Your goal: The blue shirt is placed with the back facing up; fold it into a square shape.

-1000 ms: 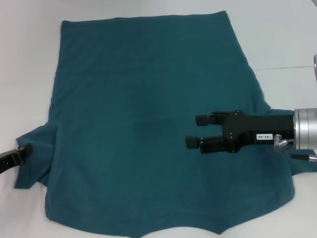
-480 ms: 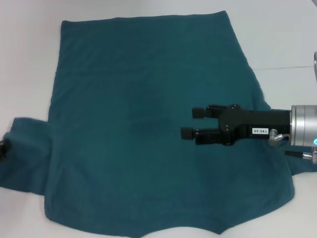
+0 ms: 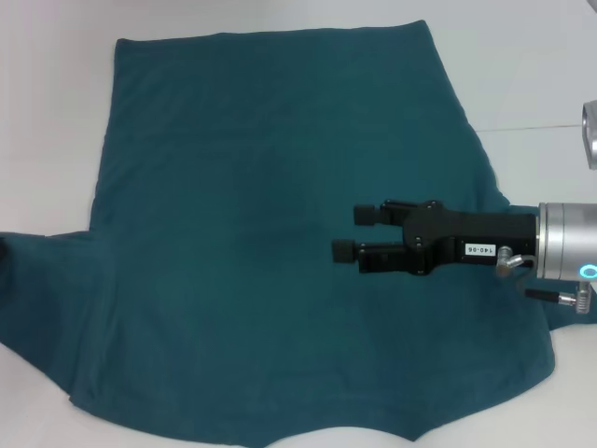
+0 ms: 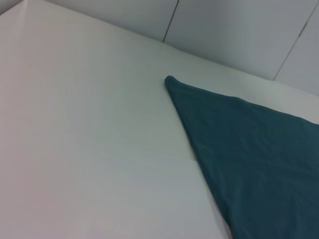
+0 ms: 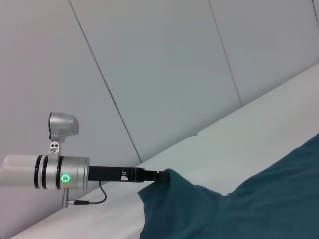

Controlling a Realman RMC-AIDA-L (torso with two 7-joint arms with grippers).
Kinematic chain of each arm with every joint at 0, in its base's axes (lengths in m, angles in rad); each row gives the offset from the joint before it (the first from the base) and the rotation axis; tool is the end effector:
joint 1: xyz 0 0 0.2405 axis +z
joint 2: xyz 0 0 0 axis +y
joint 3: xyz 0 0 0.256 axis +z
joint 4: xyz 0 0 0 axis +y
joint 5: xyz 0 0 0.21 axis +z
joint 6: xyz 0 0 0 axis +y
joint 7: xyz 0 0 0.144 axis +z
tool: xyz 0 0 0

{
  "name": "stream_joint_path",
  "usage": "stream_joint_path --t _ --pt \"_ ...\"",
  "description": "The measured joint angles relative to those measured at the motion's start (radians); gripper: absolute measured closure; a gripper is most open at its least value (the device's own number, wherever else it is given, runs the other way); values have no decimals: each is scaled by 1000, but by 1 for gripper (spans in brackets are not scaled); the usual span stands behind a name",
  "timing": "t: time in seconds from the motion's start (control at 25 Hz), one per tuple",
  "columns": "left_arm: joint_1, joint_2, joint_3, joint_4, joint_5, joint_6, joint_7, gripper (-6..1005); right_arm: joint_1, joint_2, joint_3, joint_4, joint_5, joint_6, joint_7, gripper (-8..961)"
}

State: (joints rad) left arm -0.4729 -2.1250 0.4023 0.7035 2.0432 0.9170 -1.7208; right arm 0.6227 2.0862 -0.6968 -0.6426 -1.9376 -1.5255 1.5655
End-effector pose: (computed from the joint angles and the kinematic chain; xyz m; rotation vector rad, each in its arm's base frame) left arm -0.3684 0.3609 0.0543 -1.7647 -1.2352 -0.5411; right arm 0.2248 0.3581 -0.0023 -2.6984 0.7769 0.8325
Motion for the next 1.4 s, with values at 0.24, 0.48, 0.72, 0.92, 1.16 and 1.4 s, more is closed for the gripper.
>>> stream_joint_path --t 0.24,0.48,0.72,0.92,1.16,1.4 --pt "-13 7 3 2 0 1 4 997 -5 0 0 5 0 0 2 38" --pt "-16 8 4 2 -3 28 0 996 -9 0 0 7 0 -2 4 38" --pt "-8 4 -3 4 -22 170 -23 996 -9 0 0 8 0 -4 4 38" --pt "-4 4 -4 7 -60 277 -29 996 -9 0 -2 8 0 -4 4 39" --pt "-14 2 -1 -2 -86 339 -29 996 -8 0 -6 8 0 -4 4 39" --pt "-40 -1 4 -43 -100 334 -23 997 -10 0 -7 8 0 -7 1 39"
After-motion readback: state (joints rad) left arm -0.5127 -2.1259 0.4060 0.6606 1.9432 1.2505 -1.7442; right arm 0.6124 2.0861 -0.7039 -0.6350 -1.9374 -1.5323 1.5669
